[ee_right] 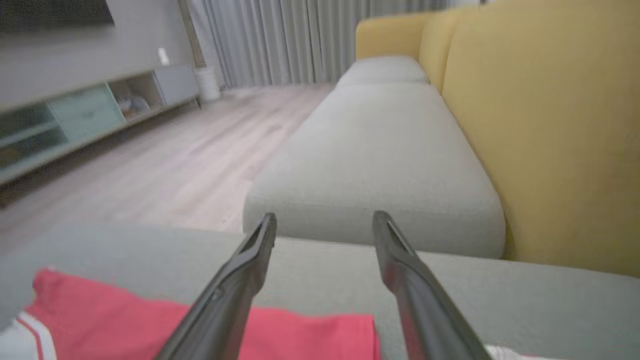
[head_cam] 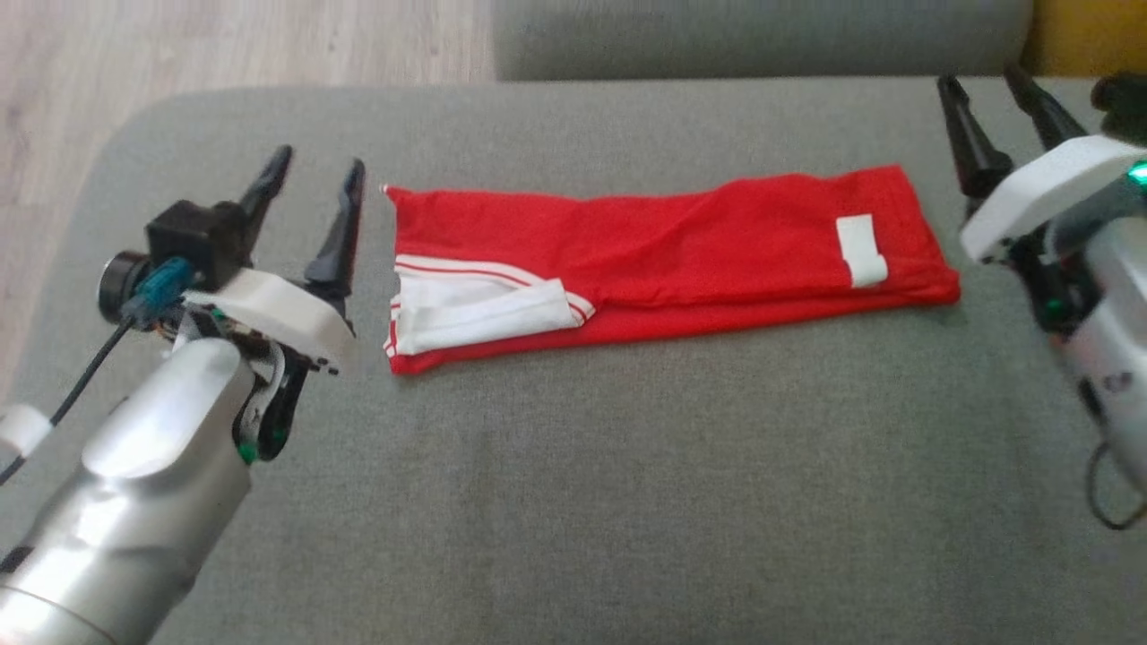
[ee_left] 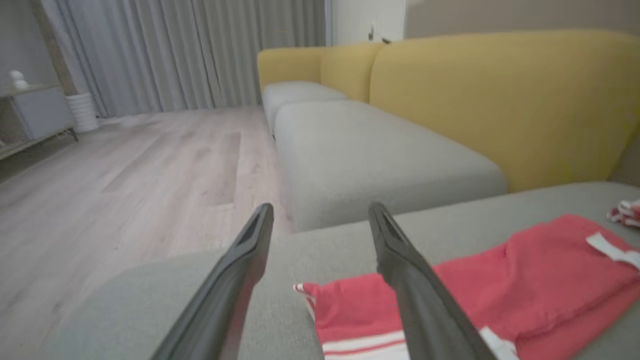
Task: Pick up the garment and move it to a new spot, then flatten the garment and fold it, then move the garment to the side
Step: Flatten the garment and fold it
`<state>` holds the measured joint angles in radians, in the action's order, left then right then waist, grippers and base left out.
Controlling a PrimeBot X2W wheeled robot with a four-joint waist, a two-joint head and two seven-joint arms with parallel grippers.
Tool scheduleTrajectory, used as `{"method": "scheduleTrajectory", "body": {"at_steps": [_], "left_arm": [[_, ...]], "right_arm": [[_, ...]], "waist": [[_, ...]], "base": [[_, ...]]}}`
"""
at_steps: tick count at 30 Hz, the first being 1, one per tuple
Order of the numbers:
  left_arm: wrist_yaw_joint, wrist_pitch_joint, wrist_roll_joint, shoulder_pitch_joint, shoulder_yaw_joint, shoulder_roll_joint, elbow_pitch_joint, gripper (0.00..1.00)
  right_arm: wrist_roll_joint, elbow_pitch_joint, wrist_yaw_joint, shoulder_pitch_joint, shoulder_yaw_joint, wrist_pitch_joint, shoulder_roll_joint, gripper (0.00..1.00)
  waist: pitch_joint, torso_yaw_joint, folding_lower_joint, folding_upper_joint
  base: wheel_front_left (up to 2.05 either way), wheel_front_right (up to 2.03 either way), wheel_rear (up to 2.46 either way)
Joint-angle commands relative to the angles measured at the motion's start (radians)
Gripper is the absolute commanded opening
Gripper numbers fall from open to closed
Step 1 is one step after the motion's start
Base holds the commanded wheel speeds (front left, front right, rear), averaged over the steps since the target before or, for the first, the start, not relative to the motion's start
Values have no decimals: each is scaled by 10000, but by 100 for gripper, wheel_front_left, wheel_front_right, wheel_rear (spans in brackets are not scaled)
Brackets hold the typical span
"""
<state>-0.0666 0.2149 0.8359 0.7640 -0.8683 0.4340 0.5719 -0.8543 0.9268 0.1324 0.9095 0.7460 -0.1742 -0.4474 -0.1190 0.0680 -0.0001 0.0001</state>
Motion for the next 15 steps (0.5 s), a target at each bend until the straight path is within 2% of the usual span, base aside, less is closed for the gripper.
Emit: {"method": "scheduleTrajectory", "body": {"at_steps": [1,4,8,11,15], "left_arm": [[-252,248,107,49,710,231,-311,100],[-803,443,75,-479,1431,42,-838,100],[-1433,463,-522,-1904,3065,-299,-2291,100],[-1551,466,-1158,-3245,4066,-797,-3131,100],[-1427,467,-2152,-4810,4922,-1509,-3651,100]], "right_arm": [[-63,-109,-17,-70,-341,-488,188,100],[243,-319,-17,-303,-1231,-852,805,100],[1710,-1793,-17,-1379,-3520,-870,1553,100],[3060,-2985,-17,-2930,-5224,-872,2532,100],[4591,-4376,-17,-4973,-6525,-873,3650,100]], "waist": [[373,-15,1,-1],[614,-22,1,-1],[737,-74,1,-1],[841,-33,1,-1],[927,-6,1,-1]], "base": [[0,0,0],[0,0,0],[0,0,0],[0,0,0],[0,0,0]]}}
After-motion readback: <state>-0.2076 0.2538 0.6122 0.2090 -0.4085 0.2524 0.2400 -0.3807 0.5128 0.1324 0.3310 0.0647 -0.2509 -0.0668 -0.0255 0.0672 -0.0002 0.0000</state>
